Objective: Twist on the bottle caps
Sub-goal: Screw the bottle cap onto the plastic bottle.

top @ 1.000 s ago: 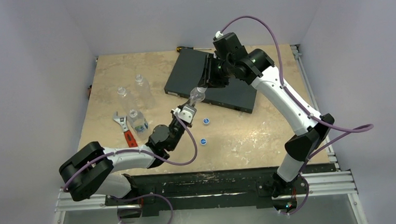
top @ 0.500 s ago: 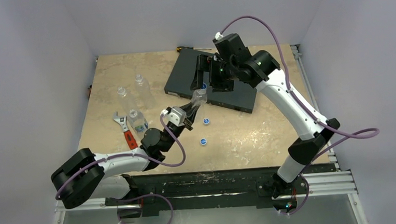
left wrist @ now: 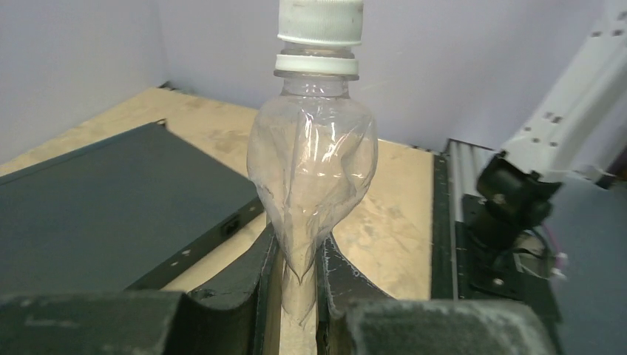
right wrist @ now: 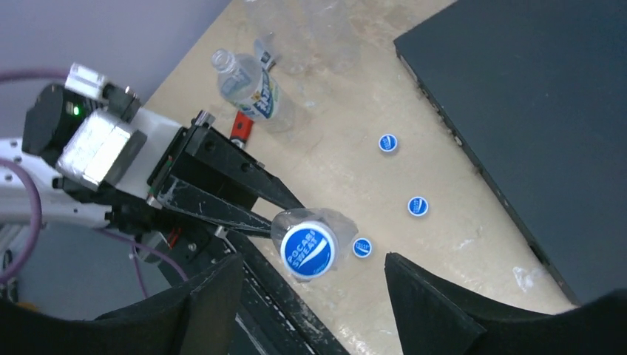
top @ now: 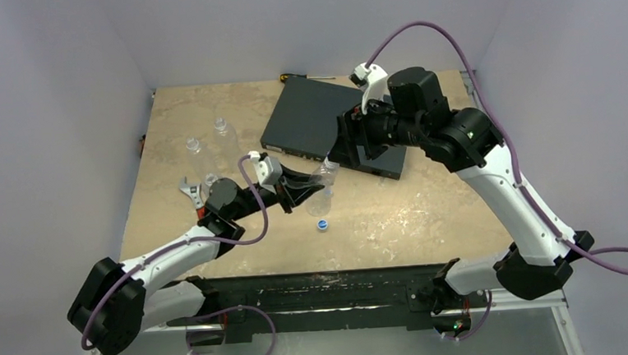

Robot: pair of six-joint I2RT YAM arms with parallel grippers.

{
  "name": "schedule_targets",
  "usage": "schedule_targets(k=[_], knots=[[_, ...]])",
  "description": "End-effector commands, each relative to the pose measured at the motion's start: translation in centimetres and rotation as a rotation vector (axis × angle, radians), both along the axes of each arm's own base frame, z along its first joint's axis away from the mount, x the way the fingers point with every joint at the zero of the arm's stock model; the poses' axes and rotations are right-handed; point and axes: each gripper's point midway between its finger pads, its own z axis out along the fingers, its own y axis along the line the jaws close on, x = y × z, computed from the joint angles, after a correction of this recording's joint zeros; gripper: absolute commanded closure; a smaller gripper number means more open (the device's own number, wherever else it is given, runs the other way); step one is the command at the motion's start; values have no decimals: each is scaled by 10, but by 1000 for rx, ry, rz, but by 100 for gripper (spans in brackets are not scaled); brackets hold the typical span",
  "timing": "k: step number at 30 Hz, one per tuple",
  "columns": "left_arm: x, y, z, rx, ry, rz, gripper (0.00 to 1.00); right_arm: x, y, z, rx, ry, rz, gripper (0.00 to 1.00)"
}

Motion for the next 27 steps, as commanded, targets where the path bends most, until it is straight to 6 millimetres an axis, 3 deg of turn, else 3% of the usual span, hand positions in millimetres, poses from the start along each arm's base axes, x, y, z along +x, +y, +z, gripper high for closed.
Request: schedule_targets(k=[1, 11, 20, 27], knots=[[-47, -3, 28, 0, 14, -286, 100, -26, 12, -1, -58, -98, 237, 28], [-82, 12, 24, 80, 62, -393, 100, -60, 17, 4, -45, -106, 355, 39], [-99, 21, 18, 134, 89, -433, 100, -96, 24, 5, 28, -72, 507, 46], [-106, 25, 16, 150, 97, -452, 100, -105, 21, -8, 11, -28, 523, 49]])
